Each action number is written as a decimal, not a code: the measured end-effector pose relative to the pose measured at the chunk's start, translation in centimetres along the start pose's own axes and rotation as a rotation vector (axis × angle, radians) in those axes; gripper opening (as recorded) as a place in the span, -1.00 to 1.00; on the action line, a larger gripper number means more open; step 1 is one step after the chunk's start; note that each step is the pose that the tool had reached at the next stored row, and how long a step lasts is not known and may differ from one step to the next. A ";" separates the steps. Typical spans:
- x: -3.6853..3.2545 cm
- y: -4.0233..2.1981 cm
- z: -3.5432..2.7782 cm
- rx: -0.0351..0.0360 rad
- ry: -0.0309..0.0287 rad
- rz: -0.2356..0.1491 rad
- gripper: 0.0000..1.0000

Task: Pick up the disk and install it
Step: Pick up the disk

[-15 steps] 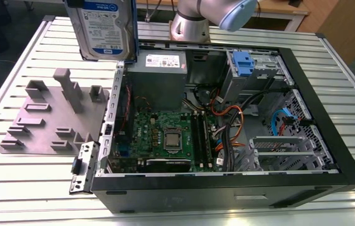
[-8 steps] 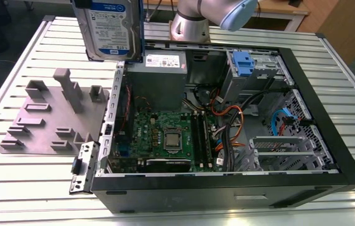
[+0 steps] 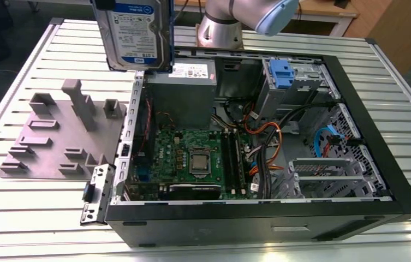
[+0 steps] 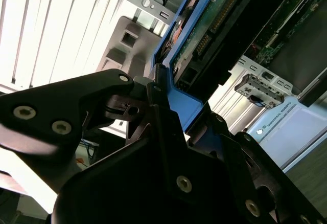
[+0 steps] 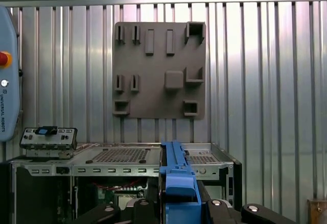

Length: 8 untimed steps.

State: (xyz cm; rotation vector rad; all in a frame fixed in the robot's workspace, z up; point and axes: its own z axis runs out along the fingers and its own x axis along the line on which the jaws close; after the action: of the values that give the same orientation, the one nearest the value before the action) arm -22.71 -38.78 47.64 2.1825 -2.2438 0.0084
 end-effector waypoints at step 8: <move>-0.02 -0.89 0.00 0.0001 -0.0001 0.000 -0.26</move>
State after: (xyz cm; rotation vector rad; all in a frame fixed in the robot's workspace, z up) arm -21.82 -38.78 47.63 2.1826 -2.2439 0.0084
